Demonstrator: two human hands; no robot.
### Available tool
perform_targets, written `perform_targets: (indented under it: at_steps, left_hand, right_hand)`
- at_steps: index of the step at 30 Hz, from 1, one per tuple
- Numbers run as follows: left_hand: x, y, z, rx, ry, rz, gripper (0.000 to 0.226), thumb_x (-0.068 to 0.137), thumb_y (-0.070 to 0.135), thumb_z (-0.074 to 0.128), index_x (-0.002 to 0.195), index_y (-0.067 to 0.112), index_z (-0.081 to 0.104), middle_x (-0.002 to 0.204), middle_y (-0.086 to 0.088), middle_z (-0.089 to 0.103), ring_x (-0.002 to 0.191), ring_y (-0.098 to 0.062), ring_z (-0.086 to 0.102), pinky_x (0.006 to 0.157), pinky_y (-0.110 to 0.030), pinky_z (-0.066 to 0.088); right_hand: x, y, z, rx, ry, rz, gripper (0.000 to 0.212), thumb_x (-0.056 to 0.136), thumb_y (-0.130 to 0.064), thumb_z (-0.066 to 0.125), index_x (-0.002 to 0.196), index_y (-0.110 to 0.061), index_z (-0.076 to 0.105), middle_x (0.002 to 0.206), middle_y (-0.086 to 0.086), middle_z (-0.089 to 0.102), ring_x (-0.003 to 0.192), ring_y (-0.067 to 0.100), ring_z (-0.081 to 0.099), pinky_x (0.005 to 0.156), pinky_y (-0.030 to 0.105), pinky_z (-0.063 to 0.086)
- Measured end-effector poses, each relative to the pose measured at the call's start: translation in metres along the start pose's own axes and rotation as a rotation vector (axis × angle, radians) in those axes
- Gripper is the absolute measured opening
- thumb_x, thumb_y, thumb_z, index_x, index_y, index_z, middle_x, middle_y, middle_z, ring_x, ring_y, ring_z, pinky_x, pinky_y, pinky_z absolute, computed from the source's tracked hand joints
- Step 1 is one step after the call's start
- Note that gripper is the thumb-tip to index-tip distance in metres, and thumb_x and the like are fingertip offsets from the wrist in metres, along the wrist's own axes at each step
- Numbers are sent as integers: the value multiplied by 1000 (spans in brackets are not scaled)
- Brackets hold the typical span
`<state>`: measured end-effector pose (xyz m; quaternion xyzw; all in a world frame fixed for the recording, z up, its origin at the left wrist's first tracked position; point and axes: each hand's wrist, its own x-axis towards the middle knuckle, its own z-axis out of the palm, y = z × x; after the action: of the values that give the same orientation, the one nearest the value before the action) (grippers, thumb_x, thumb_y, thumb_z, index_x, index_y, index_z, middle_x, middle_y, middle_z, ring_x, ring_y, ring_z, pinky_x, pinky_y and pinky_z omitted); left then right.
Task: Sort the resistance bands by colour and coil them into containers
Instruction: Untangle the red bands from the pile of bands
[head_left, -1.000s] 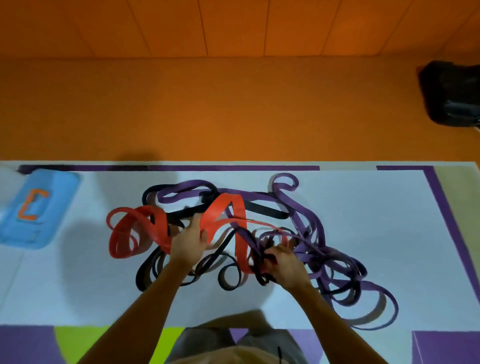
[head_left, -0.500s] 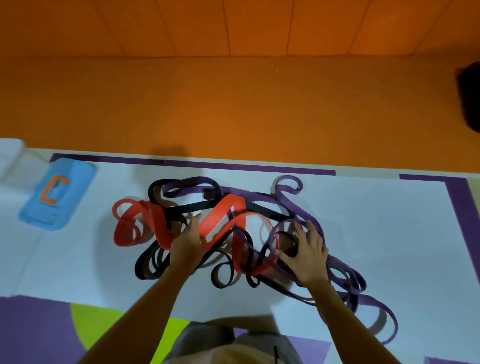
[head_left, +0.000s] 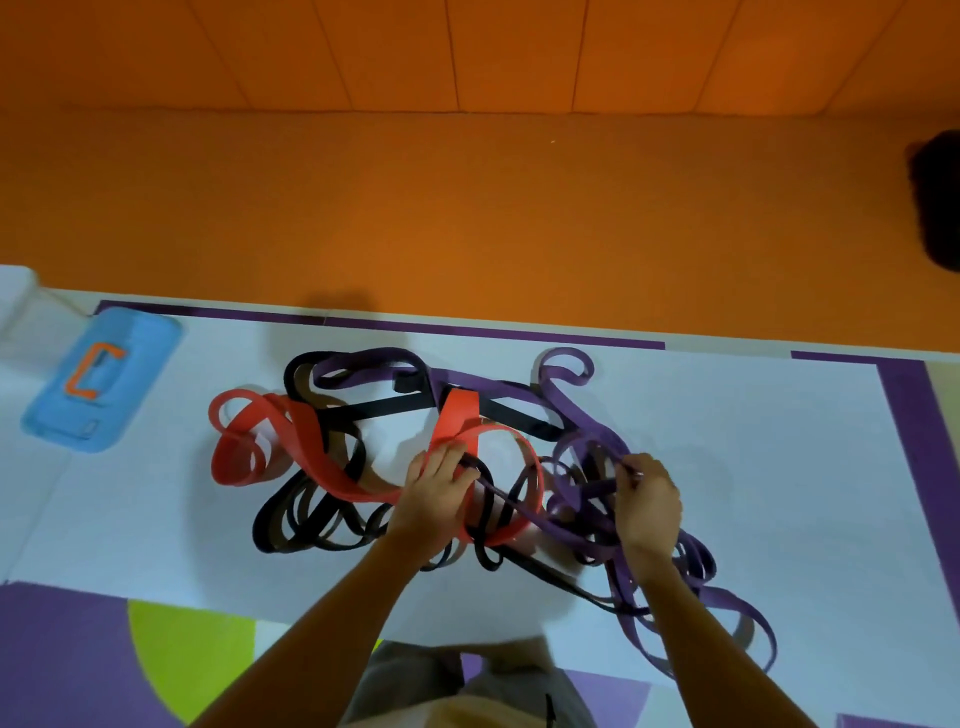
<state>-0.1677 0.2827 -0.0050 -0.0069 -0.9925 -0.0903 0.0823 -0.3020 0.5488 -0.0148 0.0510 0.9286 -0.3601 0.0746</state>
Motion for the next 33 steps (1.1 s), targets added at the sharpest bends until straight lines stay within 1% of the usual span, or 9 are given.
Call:
perform_targets:
  at_steps: [3,7,11,14,16,20,24,27,33]
  left_hand:
    - [-4,-2,1,18,-75,81,26,86,27,80,106,10,80,126,-15,75,124,-37,69,106,-57,54]
    - [-5,2,1,26,-262,24,36,76,24,90,110,18,80,124,-5,77,122,-31,71,108,-58,52]
    - [3,-2,1,-3,-484,-78,39,99,35,60,136,24,66,152,1,57,149,-25,45,127,-55,22]
    - [2,-9,3,-9,-530,-71,45,99,37,61,143,27,61,165,-2,43,156,-25,33,128,-57,12]
    - [-1,-13,4,2,-560,-53,45,102,37,58,146,30,59,171,-2,34,160,-25,24,129,-58,6]
    - [-7,-16,2,-9,-549,-57,50,101,31,63,151,30,55,171,-4,35,162,-26,23,129,-63,8]
    - [-12,-19,-8,52,-469,-101,70,83,21,85,148,23,60,158,-5,54,153,-29,43,121,-71,28]
    - [-17,-29,-13,88,-406,-148,72,61,11,96,129,19,75,141,-6,69,138,-30,61,110,-75,41]
    - [-33,-55,-12,110,-330,-167,55,65,13,94,118,15,81,143,-12,67,138,-34,60,105,-81,40]
  right_hand:
    - [9,-1,-10,114,38,124,24,104,-2,48,119,-17,59,110,8,66,96,34,65,79,34,47]
    - [-1,-2,-15,-2,-154,-96,36,103,0,56,137,-8,62,157,13,43,137,34,49,109,46,50]
    - [-28,-8,-10,-77,-87,-405,31,91,10,65,117,-5,73,129,12,61,111,33,62,87,46,59]
    - [-52,-20,2,-123,-324,-723,21,92,-3,72,109,-14,76,111,3,68,97,24,66,77,44,60]
    - [-66,-22,16,-220,-494,-873,20,95,-20,74,113,-26,78,118,-1,68,106,23,64,82,44,58]
    - [-72,-10,31,-337,-542,-636,40,99,-33,71,139,-34,68,151,1,55,138,28,54,112,49,47]
    - [-79,-7,34,-398,-464,-484,58,104,-21,58,160,-26,46,165,2,42,148,29,45,118,49,43]
    - [-91,-18,41,-380,-381,-471,55,99,-12,69,152,-19,57,160,12,47,142,41,49,110,55,50]
    - [-117,-33,53,-173,-329,-421,43,90,-1,80,132,-11,73,154,23,48,137,48,52,103,58,57]
